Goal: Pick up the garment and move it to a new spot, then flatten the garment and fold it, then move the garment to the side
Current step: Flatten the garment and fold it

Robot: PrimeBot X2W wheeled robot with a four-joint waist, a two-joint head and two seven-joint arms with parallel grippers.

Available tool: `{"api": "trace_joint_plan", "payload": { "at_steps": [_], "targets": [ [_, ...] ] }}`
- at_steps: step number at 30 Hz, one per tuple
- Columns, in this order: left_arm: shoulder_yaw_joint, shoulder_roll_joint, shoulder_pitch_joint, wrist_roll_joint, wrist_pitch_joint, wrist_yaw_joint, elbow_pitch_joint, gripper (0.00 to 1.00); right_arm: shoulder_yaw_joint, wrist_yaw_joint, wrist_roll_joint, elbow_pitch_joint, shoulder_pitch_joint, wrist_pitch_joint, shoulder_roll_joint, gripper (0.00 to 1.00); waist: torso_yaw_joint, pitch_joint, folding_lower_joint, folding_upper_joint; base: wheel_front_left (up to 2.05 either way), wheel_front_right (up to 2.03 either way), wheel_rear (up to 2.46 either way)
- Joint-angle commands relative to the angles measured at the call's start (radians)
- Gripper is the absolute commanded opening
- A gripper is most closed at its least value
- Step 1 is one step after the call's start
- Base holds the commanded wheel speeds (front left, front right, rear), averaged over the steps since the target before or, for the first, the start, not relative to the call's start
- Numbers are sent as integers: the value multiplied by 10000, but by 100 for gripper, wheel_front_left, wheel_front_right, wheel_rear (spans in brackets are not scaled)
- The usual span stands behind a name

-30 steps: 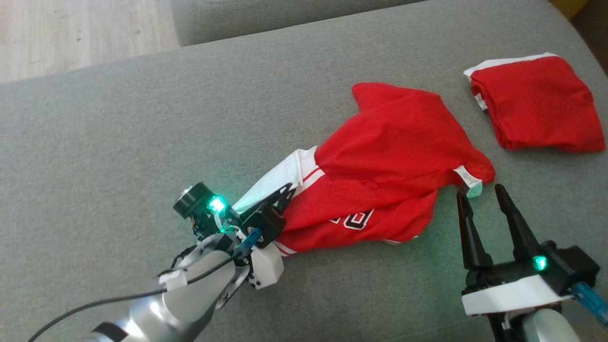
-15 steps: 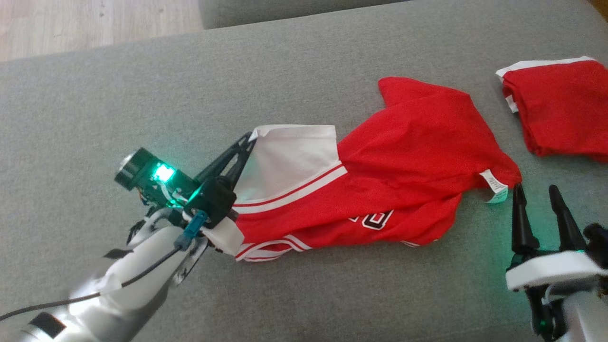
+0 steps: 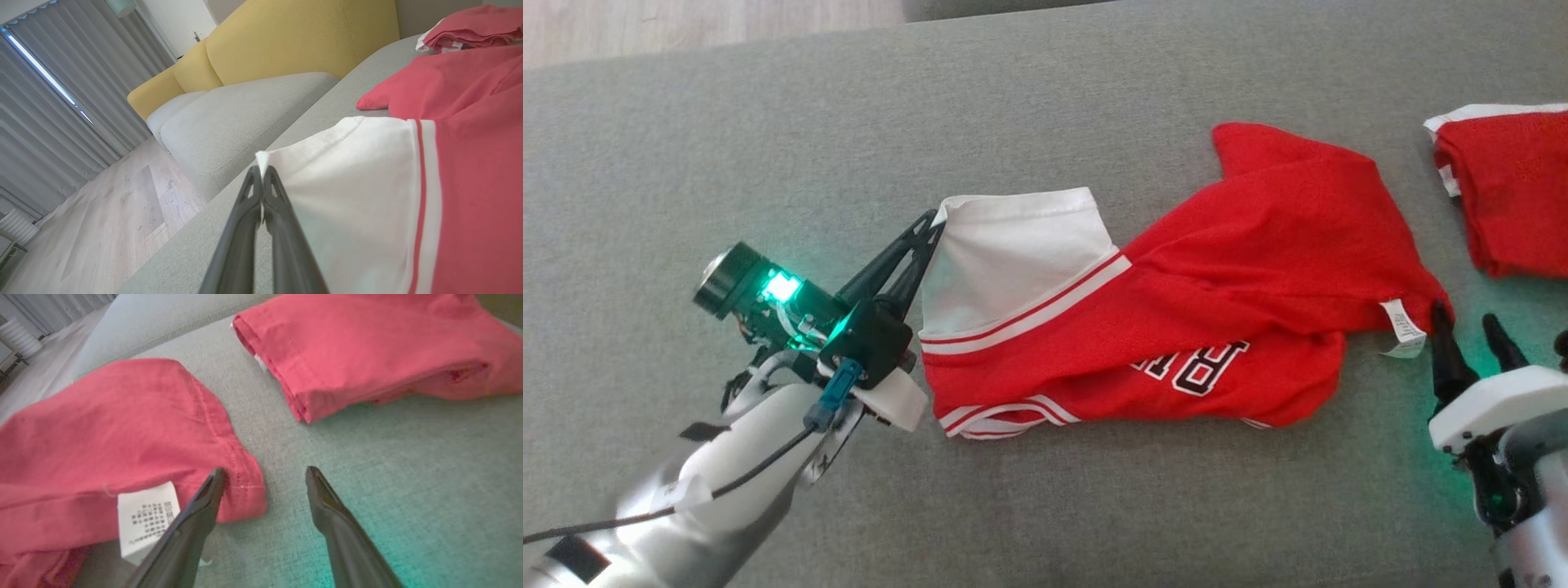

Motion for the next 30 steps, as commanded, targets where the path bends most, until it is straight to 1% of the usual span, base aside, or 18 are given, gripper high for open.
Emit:
{"api": "trace_joint_plan", "payload": {
  "at_steps": [1,3,4,5,6,7,8,9,12,16,19,22,25,28,30],
  "targets": [
    [413,364,-543,102,42,102,-266,0,303,-9,172,-95,-215,154,-280,100,96,14,-1,0,0,0,0],
    [408,364,-549,92,33,123,-283,0,477,-9,454,-61,-195,352,-245,87,158,18,-1,0,0,0,0],
    [403,364,-549,89,29,133,-290,0,532,-9,596,-82,-181,389,-244,74,180,20,-1,0,0,0,0],
    [398,366,-546,83,24,141,-295,0,593,-9,693,-113,-163,394,-272,46,198,20,-1,0,0,0,0],
    [393,367,-539,75,13,149,-297,0,657,-9,763,-130,-140,399,-305,28,213,12,-1,0,0,0,0],
    [390,370,-524,64,0,159,-296,0,689,-9,856,-110,-116,428,-320,7,228,1,-1,0,0,0,0],
    [390,370,-524,64,0,159,-296,0,689,-9,856,-110,-116,428,-320,7,228,1,-1,0,0,0,0],
    [386,374,-507,50,-12,166,-291,0,728,-9,960,-87,-100,479,-334,0,244,-7,-1,0,0,0,0],
    [393,400,-472,19,-71,203,-267,0,896,-9,1156,-110,-61,531,-434,0,288,-40,-1,0,0,0,0],
    [464,492,-436,28,-294,314,-296,0,906,-9,1051,-384,-43,34,-719,0,301,-270,-1,0,0,0,0],
    [612,611,-487,54,-527,400,-484,0,859,-9,1048,-844,-58,-283,-941,0,262,-571,-1,0,0,0,0],
    [893,831,-585,51,-710,483,-837,0,646,-9,1017,-1554,-141,-431,-1192,0,181,-958,-1,0,0,0,0],
    [1269,1173,-755,133,-807,615,-1373,0,386,-9,955,-2428,-223,-322,-1462,0,116,-1371,-1,0,0,0,0],
    [1638,1613,-1012,337,-845,672,-2089,0,-3,-9,841,-3473,-321,225,-1750,0,59,-1785,-1,0,0,0,0],
    [1894,1921,-1270,475,-854,631,-2644,0,-250,-9,788,-4227,-376,745,-1870,0,31,-2007,-1,0,0,0,0]
  ]
}}
